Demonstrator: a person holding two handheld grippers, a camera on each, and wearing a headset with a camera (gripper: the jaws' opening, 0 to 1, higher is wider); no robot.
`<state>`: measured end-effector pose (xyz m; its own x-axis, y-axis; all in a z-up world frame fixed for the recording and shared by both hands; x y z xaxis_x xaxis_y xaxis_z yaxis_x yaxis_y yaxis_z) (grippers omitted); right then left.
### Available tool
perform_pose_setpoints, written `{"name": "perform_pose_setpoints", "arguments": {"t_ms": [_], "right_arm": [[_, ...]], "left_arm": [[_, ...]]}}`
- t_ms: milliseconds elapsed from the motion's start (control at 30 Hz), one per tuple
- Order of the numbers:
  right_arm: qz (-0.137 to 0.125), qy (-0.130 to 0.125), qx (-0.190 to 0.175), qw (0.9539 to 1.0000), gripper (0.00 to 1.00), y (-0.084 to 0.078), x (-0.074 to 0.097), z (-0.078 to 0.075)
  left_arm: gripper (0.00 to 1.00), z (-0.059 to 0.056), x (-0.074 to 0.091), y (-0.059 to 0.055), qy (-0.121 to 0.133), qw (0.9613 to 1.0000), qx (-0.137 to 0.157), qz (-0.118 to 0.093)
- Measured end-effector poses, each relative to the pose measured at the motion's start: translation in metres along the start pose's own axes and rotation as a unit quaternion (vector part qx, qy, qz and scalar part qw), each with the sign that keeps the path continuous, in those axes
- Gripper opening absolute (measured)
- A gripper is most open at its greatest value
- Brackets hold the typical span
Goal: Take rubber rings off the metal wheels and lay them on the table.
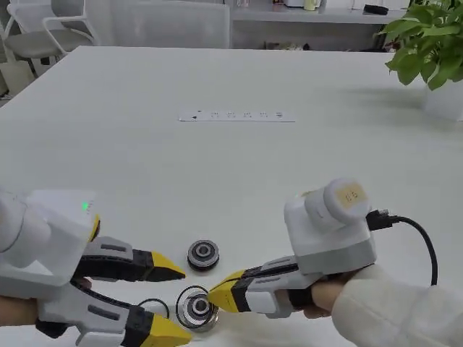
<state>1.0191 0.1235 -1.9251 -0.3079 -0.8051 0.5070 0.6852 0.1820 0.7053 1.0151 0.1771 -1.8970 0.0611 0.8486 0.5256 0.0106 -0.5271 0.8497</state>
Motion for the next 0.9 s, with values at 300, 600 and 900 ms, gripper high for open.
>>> {"name": "perform_pose_setpoints", "arguments": {"t_ms": [300, 600, 900], "right_arm": [[-0.006, 0.009, 0.004, 0.9999, 0.00, 0.009, -0.004, 0.005], [0.003, 0.019, 0.011, 0.9998, 0.00, 0.022, -0.024, 0.009], [0.042, 0.017, 0.040, 0.9982, 0.00, 0.020, -0.054, 0.009]], "left_arm": [[0.64, 0.021, 0.032, -0.007, 0.062, 0.9981, 0.008, 0.002], [0.74, 0.021, 0.040, -0.016, 0.072, 0.9970, 0.026, 0.010], [0.76, 0.021, 0.044, -0.018, 0.080, 0.9961, 0.037, 0.007]]}}
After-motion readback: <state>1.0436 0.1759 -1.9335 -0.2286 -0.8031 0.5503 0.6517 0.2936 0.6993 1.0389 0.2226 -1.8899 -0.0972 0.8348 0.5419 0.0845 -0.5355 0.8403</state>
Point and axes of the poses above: the centre of the closed fingertips' face, and the gripper's own axes: x roughly backward along the fingers, z roughly to its left, y roughly out of its top, the point moved 2 cm from there along x, roughly backward along the fingers, and after that the axes turned 4 degrees about -x, right-handed, at the moved point
